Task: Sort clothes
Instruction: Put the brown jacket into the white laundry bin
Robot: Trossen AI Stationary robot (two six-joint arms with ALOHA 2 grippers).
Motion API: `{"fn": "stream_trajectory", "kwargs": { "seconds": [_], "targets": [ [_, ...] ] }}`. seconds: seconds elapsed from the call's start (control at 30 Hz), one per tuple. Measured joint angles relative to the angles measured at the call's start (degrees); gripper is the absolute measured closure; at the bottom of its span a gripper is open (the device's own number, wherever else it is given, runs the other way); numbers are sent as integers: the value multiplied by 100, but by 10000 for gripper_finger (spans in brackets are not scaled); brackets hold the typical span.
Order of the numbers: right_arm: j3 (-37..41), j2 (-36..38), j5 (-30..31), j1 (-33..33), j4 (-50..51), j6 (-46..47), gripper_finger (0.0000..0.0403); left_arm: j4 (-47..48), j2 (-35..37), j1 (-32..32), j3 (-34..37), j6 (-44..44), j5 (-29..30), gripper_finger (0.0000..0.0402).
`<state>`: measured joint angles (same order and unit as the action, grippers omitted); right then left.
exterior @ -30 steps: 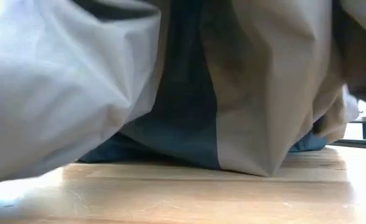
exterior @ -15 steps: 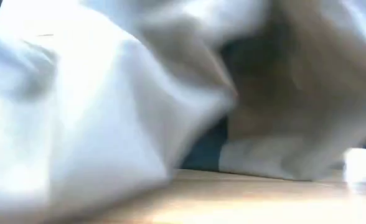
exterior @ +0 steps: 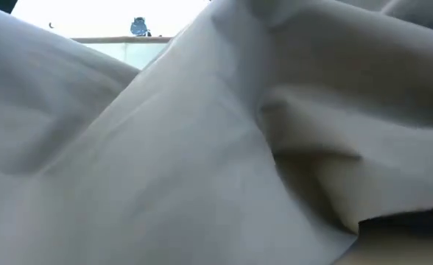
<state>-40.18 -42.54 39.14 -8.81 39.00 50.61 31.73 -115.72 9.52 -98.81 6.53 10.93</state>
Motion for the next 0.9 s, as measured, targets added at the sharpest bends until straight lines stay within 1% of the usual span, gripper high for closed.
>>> {"fn": "stream_trajectory", "kwargs": {
  "seconds": [0.03, 0.17, 0.3, 0.37, 0.5, 0.63, 0.77, 0.83, 0.9],
  "targets": [
    [67, -71, -317, 277, -192, -231, 403, -169, 0, -13, 186, -47, -4, 402],
    [161, -526, -1452, 1490, -560, -1054, 403, -348, -4, -13, 680, -405, 0, 402],
    [135, -1024, -2946, 2726, -1044, -1836, 403, -379, -11, 107, 855, -473, 64, 402],
    [41, -1275, -3345, 3302, -1035, -2098, 403, -398, -11, 188, 898, -477, 64, 402],
    [-118, -1775, -3365, 4262, -932, -2285, 403, -403, -13, 298, 1004, -477, 134, 402],
    [-287, -2417, -3211, 4964, -724, -2243, 403, -436, -15, 337, 1033, -517, 160, 402],
    [-469, -3165, -3104, 5250, -841, -2326, 399, -531, -15, 336, 1033, -632, 158, 402],
    [-587, -3543, -3025, 5276, -824, -2457, 387, -603, -15, 319, 1033, -757, 217, 402],
    [-720, -3842, -2840, 5275, -790, -2552, 368, -602, -15, 312, 1033, -869, 437, 401]
  ]
}}
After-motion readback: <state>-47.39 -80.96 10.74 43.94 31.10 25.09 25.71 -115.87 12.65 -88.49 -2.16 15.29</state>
